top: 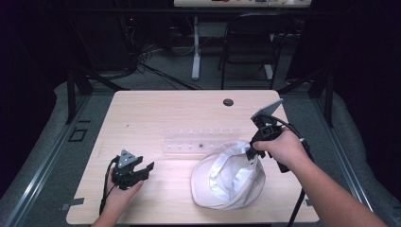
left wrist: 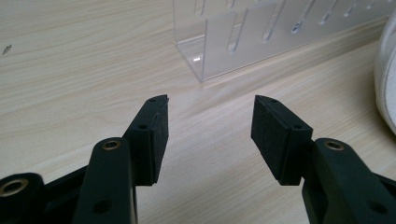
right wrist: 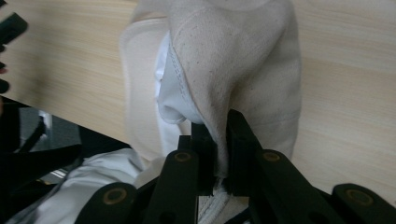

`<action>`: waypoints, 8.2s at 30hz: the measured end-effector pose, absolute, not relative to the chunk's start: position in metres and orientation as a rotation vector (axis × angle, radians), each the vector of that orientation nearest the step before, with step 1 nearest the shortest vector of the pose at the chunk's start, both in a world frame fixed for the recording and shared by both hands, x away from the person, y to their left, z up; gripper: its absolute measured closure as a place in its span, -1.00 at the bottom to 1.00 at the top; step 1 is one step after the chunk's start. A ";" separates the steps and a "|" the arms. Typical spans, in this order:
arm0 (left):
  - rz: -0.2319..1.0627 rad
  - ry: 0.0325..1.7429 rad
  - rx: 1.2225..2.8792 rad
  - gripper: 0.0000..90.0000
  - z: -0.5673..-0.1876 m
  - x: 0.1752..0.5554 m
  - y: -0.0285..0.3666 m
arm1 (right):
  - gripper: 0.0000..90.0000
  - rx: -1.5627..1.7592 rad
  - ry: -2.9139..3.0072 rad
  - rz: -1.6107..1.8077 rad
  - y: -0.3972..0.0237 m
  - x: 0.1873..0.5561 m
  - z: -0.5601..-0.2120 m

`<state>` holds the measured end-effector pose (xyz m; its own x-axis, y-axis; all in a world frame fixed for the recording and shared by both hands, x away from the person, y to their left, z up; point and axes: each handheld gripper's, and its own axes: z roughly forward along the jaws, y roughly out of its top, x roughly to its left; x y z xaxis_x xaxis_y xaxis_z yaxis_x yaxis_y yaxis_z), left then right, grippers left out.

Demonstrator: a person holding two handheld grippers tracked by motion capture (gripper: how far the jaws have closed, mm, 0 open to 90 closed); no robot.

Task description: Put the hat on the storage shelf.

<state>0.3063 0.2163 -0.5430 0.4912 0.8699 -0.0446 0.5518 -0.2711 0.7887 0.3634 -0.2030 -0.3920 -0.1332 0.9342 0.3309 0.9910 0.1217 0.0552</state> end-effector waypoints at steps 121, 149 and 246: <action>0.644 0.735 2.090 0.52 -0.488 0.321 0.053 | 0.87 -2.036 -1.831 -0.965 -0.157 0.437 -0.267; 0.412 0.739 2.008 0.74 -0.504 0.354 0.071 | 0.87 -2.047 -1.871 -0.940 -0.143 0.447 -0.287; 0.399 1.048 1.897 0.22 -0.527 0.323 0.166 | 0.50 -1.825 -2.073 -0.864 -0.140 0.406 -0.303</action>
<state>0.3226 0.1661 -0.5272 0.5882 0.7973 -0.1353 0.5056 -0.2319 0.8310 0.4064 -0.1396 -0.3030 -0.1862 0.8168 0.5460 0.9629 0.0412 0.2668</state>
